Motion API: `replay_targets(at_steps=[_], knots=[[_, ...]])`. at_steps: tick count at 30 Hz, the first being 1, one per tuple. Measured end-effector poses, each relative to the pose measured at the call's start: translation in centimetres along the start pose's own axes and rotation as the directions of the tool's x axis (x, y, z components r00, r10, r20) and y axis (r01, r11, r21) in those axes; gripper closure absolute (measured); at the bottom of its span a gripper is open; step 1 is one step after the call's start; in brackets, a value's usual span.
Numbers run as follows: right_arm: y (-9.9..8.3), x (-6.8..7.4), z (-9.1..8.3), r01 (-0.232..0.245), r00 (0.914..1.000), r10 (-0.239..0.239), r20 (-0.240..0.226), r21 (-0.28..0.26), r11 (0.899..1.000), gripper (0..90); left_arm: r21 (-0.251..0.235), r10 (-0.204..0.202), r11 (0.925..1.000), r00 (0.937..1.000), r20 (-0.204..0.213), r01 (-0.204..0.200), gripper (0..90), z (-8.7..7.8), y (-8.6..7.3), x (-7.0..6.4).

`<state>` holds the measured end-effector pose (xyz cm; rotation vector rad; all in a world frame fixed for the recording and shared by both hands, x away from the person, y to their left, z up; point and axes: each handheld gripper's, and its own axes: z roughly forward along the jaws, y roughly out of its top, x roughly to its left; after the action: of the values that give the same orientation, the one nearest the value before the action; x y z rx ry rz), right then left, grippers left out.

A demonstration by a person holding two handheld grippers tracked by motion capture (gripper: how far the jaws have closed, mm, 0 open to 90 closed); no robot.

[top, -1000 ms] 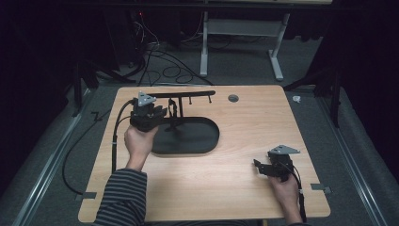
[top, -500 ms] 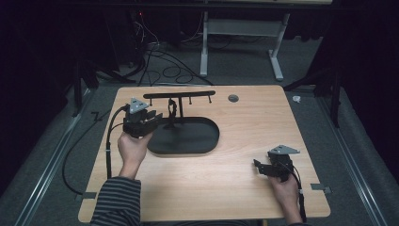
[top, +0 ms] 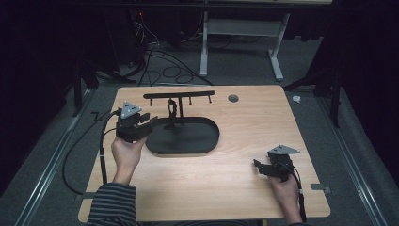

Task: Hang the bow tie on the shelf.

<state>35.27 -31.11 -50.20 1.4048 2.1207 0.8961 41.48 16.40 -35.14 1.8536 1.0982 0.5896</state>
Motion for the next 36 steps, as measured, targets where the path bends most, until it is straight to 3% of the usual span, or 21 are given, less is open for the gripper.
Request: replay_targets(at_steps=[17,19,26,36], knots=[[0.0,0.0,0.0,0.000,1.0000,0.000,-0.001,0.000,1.000,29.6,0.003,-0.038,0.9993,0.9989,-0.028,0.038,55.8,-1.0,-2.0,0.7],[0.0,0.0,0.0,-0.001,1.0000,0.001,-0.001,0.000,1.000,29.6,-0.004,-0.066,0.9978,0.9978,-0.010,0.066,55.0,-1.2,-2.4,0.9],[0.0,0.0,0.0,0.001,1.0000,-0.001,0.000,0.000,1.000,29.5,-0.017,-0.096,0.9952,0.9953,-0.003,0.096,53.7,-1.7,-3.2,1.2],[0.0,0.0,0.0,0.002,1.0000,-0.002,0.000,0.000,1.000,29.5,-0.018,-0.105,0.9943,0.9944,-0.006,0.105,53.1,-2.5,-4.1,1.2]])
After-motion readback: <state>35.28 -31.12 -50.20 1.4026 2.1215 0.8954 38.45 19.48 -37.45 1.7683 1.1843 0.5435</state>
